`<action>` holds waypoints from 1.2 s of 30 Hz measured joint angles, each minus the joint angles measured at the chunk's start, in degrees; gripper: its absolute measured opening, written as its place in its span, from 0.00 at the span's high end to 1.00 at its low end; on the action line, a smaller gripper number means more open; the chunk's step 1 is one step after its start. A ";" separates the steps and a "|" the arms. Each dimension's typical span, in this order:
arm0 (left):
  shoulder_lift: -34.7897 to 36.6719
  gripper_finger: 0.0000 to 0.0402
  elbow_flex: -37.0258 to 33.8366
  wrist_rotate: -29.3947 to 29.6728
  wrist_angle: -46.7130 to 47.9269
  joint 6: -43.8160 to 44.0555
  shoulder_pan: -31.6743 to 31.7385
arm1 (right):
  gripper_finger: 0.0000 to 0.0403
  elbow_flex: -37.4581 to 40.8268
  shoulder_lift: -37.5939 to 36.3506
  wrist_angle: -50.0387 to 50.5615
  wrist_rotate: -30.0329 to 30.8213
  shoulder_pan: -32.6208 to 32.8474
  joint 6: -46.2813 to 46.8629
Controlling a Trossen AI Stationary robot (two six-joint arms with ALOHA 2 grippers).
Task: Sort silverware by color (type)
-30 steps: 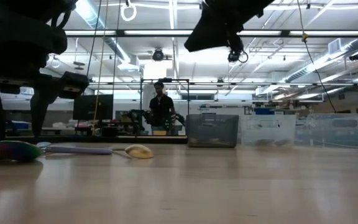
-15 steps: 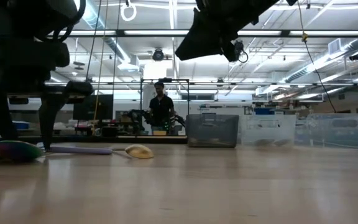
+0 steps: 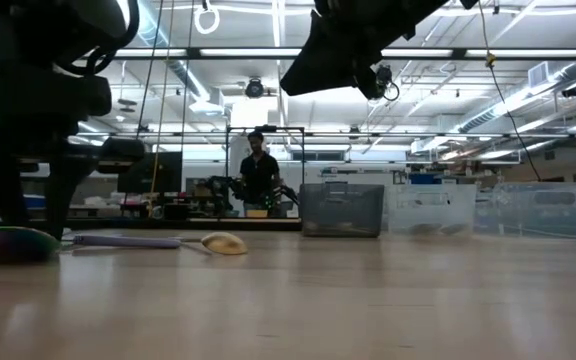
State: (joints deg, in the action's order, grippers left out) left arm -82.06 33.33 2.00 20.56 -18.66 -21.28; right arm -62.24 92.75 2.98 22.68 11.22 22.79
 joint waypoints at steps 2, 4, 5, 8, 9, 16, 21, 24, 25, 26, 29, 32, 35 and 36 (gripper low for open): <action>-0.02 0.83 -0.01 -0.11 0.52 0.03 -0.04 | 0.81 0.00 0.00 -0.46 0.00 -0.08 -0.91; -0.03 0.87 -0.01 0.03 0.90 0.03 -0.42 | 0.81 0.00 -0.02 -1.02 0.00 -0.16 -1.99; -0.04 0.89 -0.03 0.18 0.95 0.03 -0.64 | 0.81 0.00 -0.02 -1.13 0.00 -0.30 -2.48; -0.04 0.94 -0.08 0.92 1.02 0.35 -1.62 | 0.81 0.00 -0.02 -1.27 -0.02 -0.85 -3.40; -0.06 0.94 -0.08 1.22 1.02 0.59 -2.00 | 0.81 0.00 -0.02 -1.25 -0.02 -1.06 -3.43; 0.76 0.94 -0.06 4.21 0.82 4.57 -4.16 | 0.81 0.00 -0.02 -1.27 -0.26 -2.03 -3.47; 2.62 0.94 1.88 4.74 3.09 5.61 -4.44 | 0.81 0.00 -0.04 -1.25 -0.28 -2.21 -3.86; 3.19 0.94 3.04 4.74 5.64 5.63 -4.37 | 0.81 0.00 -0.04 -1.25 -0.28 -2.21 -3.89; 3.22 0.94 3.65 4.72 5.86 5.58 -4.27 | 0.81 0.00 -0.04 -1.22 -0.28 -2.22 -3.83; 3.26 0.94 4.28 4.79 5.53 5.60 -4.17 | 0.81 0.00 -0.04 -1.21 -0.29 -2.23 -3.52; 3.81 0.93 5.52 7.24 4.81 6.01 -4.02 | 0.81 0.00 -0.05 -1.04 -0.31 -2.08 -2.49; 3.81 0.93 5.64 10.63 1.75 6.41 -4.02 | 0.81 0.00 -0.07 -0.37 -0.30 -1.52 -0.68; 3.81 0.94 5.67 13.81 -1.45 7.45 -3.96 | 0.81 0.00 -0.07 0.79 -0.31 -0.97 1.05; 3.81 0.94 5.65 15.10 -2.80 7.56 -3.84 | 0.81 0.00 -0.07 1.22 -0.30 -0.84 1.48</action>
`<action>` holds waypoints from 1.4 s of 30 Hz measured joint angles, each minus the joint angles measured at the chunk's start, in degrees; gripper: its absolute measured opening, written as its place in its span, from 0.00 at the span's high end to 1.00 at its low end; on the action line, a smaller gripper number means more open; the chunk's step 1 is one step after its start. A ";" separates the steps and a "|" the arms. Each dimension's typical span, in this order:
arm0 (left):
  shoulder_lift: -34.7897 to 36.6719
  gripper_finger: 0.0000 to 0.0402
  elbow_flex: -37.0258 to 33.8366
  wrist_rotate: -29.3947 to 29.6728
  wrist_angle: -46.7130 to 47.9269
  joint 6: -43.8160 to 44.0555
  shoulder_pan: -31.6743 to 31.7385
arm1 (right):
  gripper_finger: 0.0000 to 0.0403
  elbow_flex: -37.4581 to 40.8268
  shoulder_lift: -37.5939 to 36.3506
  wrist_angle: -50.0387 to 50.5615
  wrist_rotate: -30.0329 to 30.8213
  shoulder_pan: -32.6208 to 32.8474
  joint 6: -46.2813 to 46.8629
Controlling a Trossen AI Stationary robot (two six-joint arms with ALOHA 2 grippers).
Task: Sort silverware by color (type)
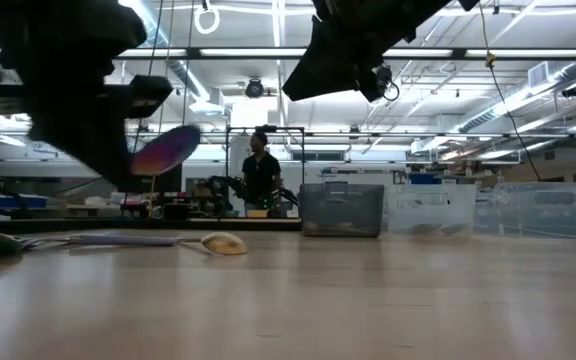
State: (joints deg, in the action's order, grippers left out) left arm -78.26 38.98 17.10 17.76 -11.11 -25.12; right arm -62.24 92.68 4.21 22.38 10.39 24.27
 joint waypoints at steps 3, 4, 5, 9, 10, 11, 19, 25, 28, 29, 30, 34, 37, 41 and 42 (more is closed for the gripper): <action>0.00 0.94 0.00 4.18 -2.95 -0.14 0.61 | 0.81 0.00 0.00 1.02 0.01 0.09 0.60; 0.00 0.94 -0.02 5.41 -3.89 -0.36 0.78 | 0.81 0.00 0.00 1.23 0.02 0.09 0.64; 0.00 0.94 -0.02 6.34 -4.94 -1.16 1.00 | 0.81 0.00 0.00 1.42 0.02 0.07 0.66; 0.00 0.94 -0.02 7.38 -7.37 -3.31 2.36 | 0.81 0.00 -0.16 1.93 0.02 0.09 1.36; 0.00 0.94 -0.02 7.40 -7.94 -3.60 2.81 | 0.81 0.00 -0.21 1.93 0.02 0.14 1.66; 0.00 0.94 -0.02 7.44 -8.37 -4.14 3.28 | 0.81 0.00 -0.22 2.09 0.02 0.23 1.92; 0.00 0.94 -0.02 7.57 -12.02 -4.59 5.85 | 0.81 0.00 -0.22 4.30 0.11 1.87 3.18; 0.00 0.94 -0.02 7.17 -14.96 -4.82 8.02 | 0.81 -0.02 -0.22 9.54 0.80 2.28 3.24; 0.00 0.94 -0.02 6.21 -16.42 -5.16 9.02 | 0.81 -0.02 -0.22 11.54 0.74 2.23 3.17; 0.00 0.94 -0.02 5.71 -16.94 -5.12 9.25 | 0.81 -0.02 -0.22 11.88 0.74 2.23 3.13; 0.00 0.94 -0.02 5.27 -17.68 -4.74 9.33 | 0.81 -0.02 -0.22 12.23 0.69 2.26 2.83; -0.45 0.94 -0.02 3.85 -19.94 -3.32 9.17 | 0.81 -0.02 -0.22 13.57 0.65 2.26 1.82; -0.55 0.94 -0.09 2.60 -20.49 -1.43 8.60 | 0.81 -0.02 -0.22 13.62 0.67 2.26 1.34; -0.55 0.94 -0.09 2.59 -20.86 0.82 7.11 | 0.81 -0.02 -0.22 13.31 1.76 2.28 1.06; -0.55 0.94 -0.09 2.60 -21.02 1.41 6.66 | 0.81 -0.02 -0.22 13.01 1.98 2.27 0.74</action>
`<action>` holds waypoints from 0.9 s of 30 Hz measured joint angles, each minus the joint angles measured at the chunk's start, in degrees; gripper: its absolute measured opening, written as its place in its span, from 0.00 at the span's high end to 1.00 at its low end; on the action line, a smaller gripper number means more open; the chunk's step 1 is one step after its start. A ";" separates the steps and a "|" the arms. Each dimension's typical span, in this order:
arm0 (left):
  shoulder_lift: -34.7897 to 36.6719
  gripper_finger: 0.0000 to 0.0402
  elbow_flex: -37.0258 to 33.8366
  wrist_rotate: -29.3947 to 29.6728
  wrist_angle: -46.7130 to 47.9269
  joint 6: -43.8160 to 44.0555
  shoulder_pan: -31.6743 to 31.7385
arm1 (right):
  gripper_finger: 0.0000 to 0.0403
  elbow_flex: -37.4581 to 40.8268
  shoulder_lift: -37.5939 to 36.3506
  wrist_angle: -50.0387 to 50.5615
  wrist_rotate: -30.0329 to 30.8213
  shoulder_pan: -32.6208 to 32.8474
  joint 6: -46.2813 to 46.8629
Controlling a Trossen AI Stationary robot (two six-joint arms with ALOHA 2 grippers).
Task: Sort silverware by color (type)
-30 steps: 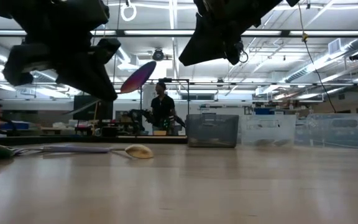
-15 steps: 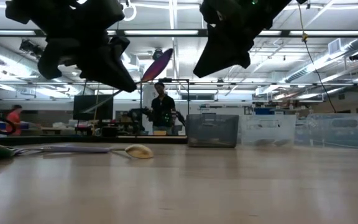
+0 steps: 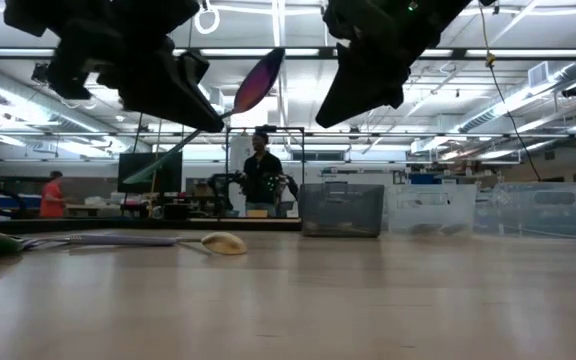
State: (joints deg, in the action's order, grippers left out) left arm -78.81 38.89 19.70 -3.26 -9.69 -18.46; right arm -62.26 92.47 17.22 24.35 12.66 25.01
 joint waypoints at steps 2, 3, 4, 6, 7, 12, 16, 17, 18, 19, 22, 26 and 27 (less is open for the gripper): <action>0.00 0.94 0.00 0.24 0.04 0.61 -0.87 | 0.81 0.00 0.00 -1.44 0.03 -0.01 -1.41; 0.00 0.94 0.00 0.64 0.04 0.85 -1.26 | 0.81 0.00 0.00 -2.18 0.03 -0.01 -2.20; 0.00 0.94 0.00 0.82 0.04 0.94 -1.56 | 0.81 0.00 0.00 -2.80 0.01 0.01 -2.88; 0.00 0.94 0.00 0.95 0.01 1.01 -1.95 | 0.81 0.00 0.00 -4.04 0.01 0.01 -4.64; 0.00 0.94 0.00 1.06 0.00 1.09 -2.04 | 0.81 0.00 0.00 -4.75 0.01 0.01 -5.68; -0.54 0.94 -0.39 1.12 -1.92 2.43 -2.58 | 0.81 0.00 0.00 -6.57 0.01 -0.01 -9.45; -0.81 0.94 -5.26 1.07 -10.94 3.19 -3.82 | 0.81 0.00 0.00 -7.39 0.01 -0.01 -10.16; -0.79 0.94 -6.28 1.05 -13.19 3.21 -4.01 | 0.81 0.00 0.00 -7.37 0.01 -0.02 -10.21; -0.76 0.94 -7.07 1.04 -14.83 3.21 -4.04 | 0.81 0.00 0.02 -7.39 0.01 -0.01 -10.21; -0.62 0.94 -7.82 1.28 -16.12 3.13 -4.01 | 0.81 0.00 0.02 -7.39 0.01 -0.01 -10.21; -0.19 0.94 -9.00 1.87 -19.76 1.88 -3.81 | 0.81 0.00 0.14 -8.57 -0.75 -0.01 -10.21; -0.17 0.94 -9.29 1.94 -23.10 -2.33 -3.49 | 0.81 0.00 0.24 -9.55 -1.50 0.07 -10.10; -0.15 0.94 -9.31 2.08 -24.30 -3.85 -3.45 | 0.81 0.00 0.24 -9.64 -1.50 0.19 -10.05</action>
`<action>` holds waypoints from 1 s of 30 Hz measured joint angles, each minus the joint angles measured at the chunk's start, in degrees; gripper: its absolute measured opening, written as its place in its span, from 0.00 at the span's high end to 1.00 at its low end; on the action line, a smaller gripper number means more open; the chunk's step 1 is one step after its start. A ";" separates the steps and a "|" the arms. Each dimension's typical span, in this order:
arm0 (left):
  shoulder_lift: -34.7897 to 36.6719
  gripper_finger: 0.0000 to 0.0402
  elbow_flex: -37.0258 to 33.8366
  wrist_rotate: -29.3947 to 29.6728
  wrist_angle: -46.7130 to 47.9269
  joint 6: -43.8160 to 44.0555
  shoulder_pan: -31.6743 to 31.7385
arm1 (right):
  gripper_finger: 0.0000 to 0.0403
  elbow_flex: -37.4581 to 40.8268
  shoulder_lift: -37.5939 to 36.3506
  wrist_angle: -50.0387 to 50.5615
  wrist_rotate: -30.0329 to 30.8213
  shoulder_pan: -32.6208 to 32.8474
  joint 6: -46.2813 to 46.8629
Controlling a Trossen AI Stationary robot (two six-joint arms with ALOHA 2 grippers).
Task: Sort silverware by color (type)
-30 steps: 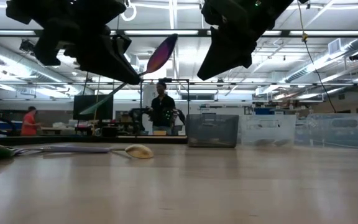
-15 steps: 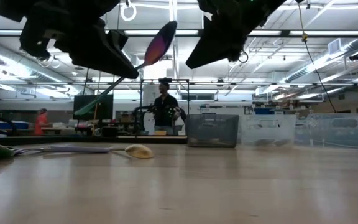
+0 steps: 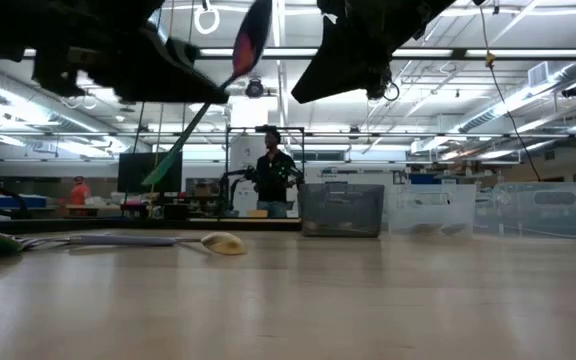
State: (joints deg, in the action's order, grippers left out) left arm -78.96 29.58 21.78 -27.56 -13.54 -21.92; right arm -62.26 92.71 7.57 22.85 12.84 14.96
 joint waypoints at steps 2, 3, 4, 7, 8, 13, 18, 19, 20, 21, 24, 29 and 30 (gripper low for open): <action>0.00 0.94 0.02 0.08 -2.55 -3.13 0.00 | 0.81 0.00 0.02 -0.08 0.00 0.47 -0.04; 0.00 0.94 0.02 0.11 -3.57 -4.54 0.00 | 0.81 0.00 0.02 -0.18 0.00 0.83 -0.07; 0.00 0.94 0.02 0.10 -4.57 -5.60 0.00 | 0.81 0.00 0.02 -0.32 0.00 1.24 -0.09; 1.17 0.94 0.02 0.06 -6.59 -7.91 0.03 | 0.79 0.00 0.02 -0.26 -0.02 2.51 0.17; 1.56 0.94 0.04 -0.02 -7.15 -8.36 0.23 | 0.78 0.00 -0.02 -0.29 0.04 2.92 0.33; 3.86 0.94 0.01 -2.73 -8.29 -10.01 2.06 | 0.72 0.00 -0.04 -0.44 4.03 4.85 1.21; 4.17 0.94 0.00 -11.23 -8.43 -10.29 6.26 | 0.66 0.00 -0.04 -1.29 5.03 5.66 1.44; 4.17 0.94 0.00 -13.03 -8.72 -10.29 7.22 | 0.65 0.00 -0.07 -1.74 5.05 5.80 1.44; 4.17 0.94 0.00 -14.68 -9.20 -10.29 8.14 | 0.64 0.00 -0.09 -2.17 5.05 5.92 1.44; 4.17 0.94 0.00 -16.26 -9.80 -10.28 9.04 | 0.63 0.00 -0.11 -2.57 5.05 6.01 1.44; 4.17 0.94 0.00 -20.70 -11.42 -10.27 11.49 | 0.61 0.00 -0.11 -3.09 5.23 6.28 1.43; 4.17 0.94 0.00 -27.28 -14.50 -10.25 14.64 | 0.60 0.00 -0.11 -3.10 6.36 6.75 1.36; 4.17 0.94 0.00 -28.11 -15.53 -10.25 14.98 | 0.60 0.00 -0.11 -3.12 6.36 6.75 1.24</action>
State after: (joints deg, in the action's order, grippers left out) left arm -74.78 29.58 -6.33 -43.09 -23.79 -6.94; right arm -62.26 92.60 4.46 29.21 19.59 16.20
